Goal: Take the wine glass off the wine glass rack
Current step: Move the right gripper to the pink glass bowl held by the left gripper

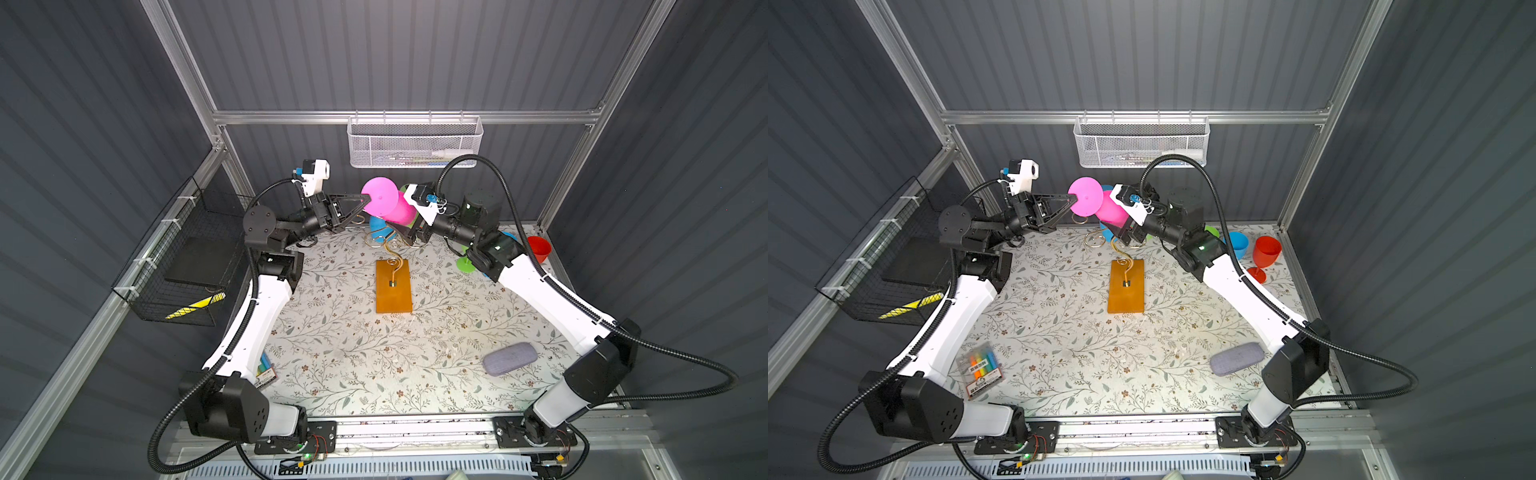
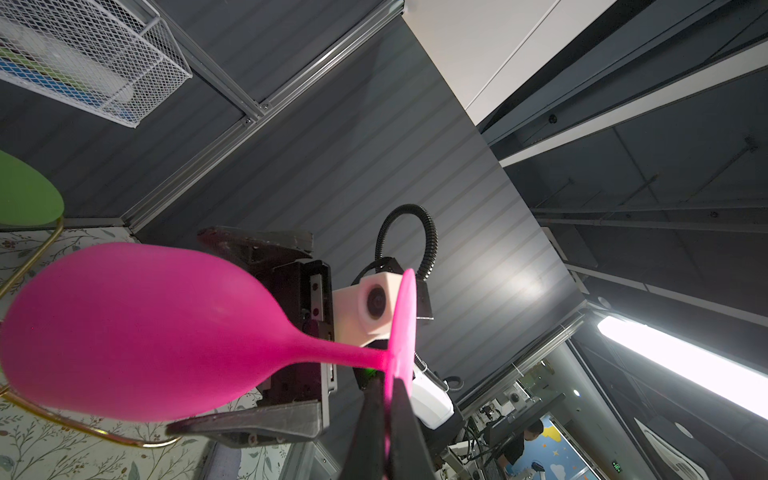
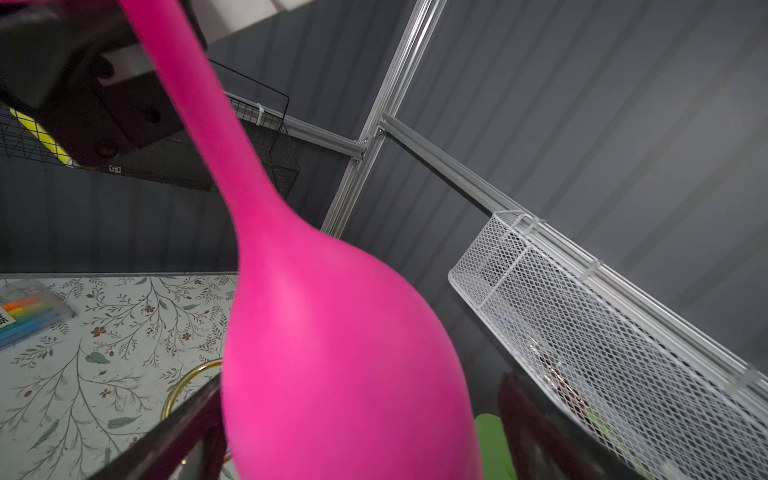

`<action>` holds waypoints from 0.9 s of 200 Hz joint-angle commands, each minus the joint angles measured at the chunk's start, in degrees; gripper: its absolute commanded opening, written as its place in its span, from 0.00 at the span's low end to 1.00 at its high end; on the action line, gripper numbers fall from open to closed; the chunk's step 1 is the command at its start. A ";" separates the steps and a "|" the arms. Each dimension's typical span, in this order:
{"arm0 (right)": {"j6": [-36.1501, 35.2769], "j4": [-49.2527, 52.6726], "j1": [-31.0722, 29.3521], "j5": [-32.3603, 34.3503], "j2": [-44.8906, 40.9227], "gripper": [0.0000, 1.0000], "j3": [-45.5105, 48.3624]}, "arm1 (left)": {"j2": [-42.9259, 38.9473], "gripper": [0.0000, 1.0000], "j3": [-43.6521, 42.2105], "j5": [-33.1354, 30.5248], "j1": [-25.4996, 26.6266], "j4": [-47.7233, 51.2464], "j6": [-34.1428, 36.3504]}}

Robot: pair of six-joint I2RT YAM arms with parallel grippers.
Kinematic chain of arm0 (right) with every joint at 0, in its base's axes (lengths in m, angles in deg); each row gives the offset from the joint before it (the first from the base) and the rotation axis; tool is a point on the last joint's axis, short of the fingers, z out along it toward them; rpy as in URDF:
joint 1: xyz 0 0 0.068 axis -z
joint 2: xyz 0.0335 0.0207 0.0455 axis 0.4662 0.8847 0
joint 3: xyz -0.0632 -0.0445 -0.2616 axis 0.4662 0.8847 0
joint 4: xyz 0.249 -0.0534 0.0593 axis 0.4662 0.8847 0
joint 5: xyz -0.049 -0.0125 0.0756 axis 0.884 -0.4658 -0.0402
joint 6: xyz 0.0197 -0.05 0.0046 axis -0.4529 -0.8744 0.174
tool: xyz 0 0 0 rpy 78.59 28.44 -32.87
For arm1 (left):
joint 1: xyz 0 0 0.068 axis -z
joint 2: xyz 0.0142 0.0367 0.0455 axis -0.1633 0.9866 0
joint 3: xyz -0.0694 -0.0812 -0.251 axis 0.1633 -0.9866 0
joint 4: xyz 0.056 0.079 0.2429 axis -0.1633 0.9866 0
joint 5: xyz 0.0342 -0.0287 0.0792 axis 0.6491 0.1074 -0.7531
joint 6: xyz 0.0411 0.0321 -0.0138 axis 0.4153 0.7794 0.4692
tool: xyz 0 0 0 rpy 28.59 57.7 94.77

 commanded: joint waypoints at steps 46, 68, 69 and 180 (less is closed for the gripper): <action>1.91 -2.58 -0.52 -1.59 1.08 0.96 -1.98 | -0.67 0.00 4.12 0.46 0.60 -2.05 -0.29; 2.44 -3.54 -0.56 -1.07 1.25 0.98 -1.81 | -0.49 0.00 3.85 0.25 0.66 -2.06 -0.33; 2.44 -3.54 -0.56 -1.07 1.25 0.98 -1.81 | -0.52 0.00 3.85 0.23 0.71 -2.10 -0.33; 3.29 -4.01 -0.99 -0.55 2.16 0.88 -2.19 | 0.04 0.00 3.68 0.34 0.76 -3.29 -1.14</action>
